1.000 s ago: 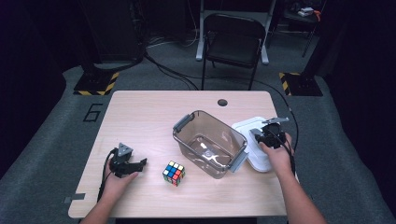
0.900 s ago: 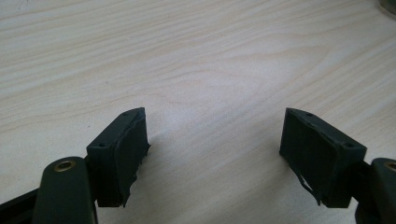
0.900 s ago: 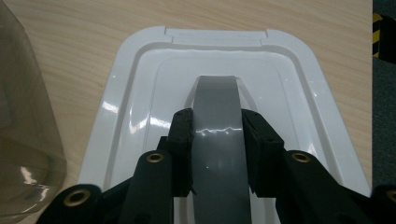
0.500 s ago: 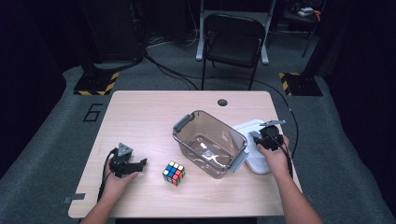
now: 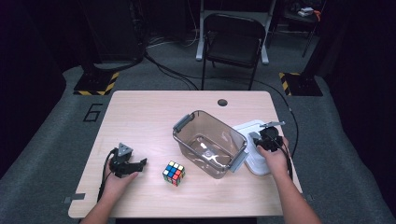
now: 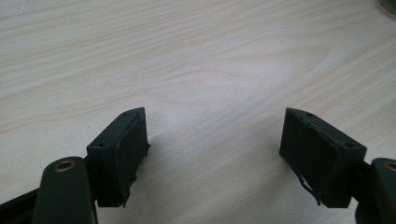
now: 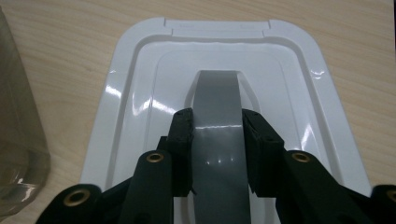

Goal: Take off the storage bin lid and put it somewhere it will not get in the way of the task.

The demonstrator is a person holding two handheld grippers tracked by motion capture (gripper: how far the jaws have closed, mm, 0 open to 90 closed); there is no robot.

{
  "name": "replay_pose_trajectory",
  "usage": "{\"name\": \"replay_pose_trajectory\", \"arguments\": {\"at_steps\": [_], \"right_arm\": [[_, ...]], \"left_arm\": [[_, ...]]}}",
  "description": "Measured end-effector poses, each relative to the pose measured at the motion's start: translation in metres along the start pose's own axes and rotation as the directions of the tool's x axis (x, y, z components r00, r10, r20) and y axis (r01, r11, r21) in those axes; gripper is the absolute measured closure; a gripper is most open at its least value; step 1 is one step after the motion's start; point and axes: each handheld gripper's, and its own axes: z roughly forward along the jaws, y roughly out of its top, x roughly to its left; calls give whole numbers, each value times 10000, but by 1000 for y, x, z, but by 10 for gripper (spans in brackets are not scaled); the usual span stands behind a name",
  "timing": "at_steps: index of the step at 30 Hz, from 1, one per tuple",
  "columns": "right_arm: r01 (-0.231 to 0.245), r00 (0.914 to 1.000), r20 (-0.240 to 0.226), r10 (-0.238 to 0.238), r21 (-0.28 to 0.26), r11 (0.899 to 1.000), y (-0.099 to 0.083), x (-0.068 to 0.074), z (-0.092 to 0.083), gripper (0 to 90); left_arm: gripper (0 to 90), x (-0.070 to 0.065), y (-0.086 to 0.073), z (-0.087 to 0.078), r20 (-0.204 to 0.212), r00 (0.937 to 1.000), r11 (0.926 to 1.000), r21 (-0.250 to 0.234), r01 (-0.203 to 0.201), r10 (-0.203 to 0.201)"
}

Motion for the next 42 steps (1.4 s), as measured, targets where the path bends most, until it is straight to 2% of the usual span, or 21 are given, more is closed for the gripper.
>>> {"name": "replay_pose_trajectory", "arguments": {"at_steps": [6,15,18,19,23,29,32,36,39,42], "right_arm": [[28,10000,-69,-27,242,9997,-1,2,2,639],[94,9999,58,-94,0,10000,1,2,-5,542],[54,10000,20,-54,-64,10000,1,2,-7,538],[105,9999,57,-104,-244,9996,1,1,-10,518],[109,9999,23,-109,-84,9999,4,1,-14,498],[83,9999,95,-79,-424,9991,10,-2,-30,464],[59,9999,104,-52,-647,9979,14,-5,-43,418],[50,9998,-184,-68,-969,9953,18,-6,-53,377],[244,9990,-351,-286,-1158,9930,20,-5,-59,331],[499,9981,-303,-540,-1228,9912,22,-3,-64,327]], "left_arm": [[229,0,0,0,0,10000,10000,0,-3,3],[229,0,0,0,0,10000,10000,0,-2,2],[229,0,0,0,-2,10000,10000,0,-1,1],[229,0,0,0,-2,10000,10000,-1,-2,2],[229,0,0,0,-1,10000,10000,1,-6,6],[229,0,0,0,-1,10000,10000,2,-4,4],[229,0,0,0,3,10000,10000,5,-3,3],[228,0,0,0,2,10000,10000,8,-12,12],[228,0,0,0,1,10000,10000,7,-8,8],[228,0,0,0,0,10000,10000,5,-10,10]]}}
